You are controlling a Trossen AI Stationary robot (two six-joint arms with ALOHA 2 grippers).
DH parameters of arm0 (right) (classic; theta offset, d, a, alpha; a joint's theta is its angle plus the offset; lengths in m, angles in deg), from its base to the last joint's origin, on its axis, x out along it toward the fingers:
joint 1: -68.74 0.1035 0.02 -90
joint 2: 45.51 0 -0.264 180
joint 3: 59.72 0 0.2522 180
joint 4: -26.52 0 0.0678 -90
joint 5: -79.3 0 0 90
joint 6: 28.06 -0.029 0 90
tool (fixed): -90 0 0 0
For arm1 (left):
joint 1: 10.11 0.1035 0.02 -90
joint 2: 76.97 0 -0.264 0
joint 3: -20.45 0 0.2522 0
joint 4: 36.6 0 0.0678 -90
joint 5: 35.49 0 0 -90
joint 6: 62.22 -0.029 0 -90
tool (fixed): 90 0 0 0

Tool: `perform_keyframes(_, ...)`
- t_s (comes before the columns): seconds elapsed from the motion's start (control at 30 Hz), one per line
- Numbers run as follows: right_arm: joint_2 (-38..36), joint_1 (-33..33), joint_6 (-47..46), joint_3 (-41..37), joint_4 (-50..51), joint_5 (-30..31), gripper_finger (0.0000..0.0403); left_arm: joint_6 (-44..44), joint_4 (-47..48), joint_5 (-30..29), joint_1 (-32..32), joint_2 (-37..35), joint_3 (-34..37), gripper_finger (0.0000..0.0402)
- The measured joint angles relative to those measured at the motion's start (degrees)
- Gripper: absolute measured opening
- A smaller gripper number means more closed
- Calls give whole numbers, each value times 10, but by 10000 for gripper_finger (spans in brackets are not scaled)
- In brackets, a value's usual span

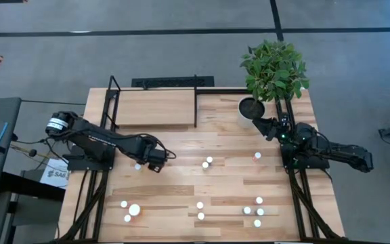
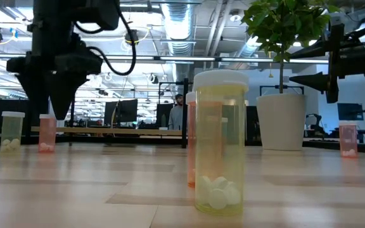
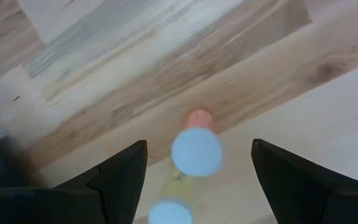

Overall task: Pick and place medicine bottles onto shelf by color
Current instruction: Put the pink pill bottle on the shelf

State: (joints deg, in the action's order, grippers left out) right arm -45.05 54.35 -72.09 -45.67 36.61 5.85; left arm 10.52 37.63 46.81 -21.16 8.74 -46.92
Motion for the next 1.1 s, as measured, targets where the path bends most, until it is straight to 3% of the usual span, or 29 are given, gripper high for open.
perform_keyframes(0.27, 0, 0, 0, 0, 0, 0, 302, -20, -76, 26, 7, 0, 56, 277)
perform_keyframes(0.63, 0, 0, 0, 0, 0, 0, 302, -37, -72, 29, 15, 0, 57, 274)
perform_keyframes(1.1, 0, 0, 0, 0, 0, 0, 302, -57, -75, 25, 22, 0, 57, 154)
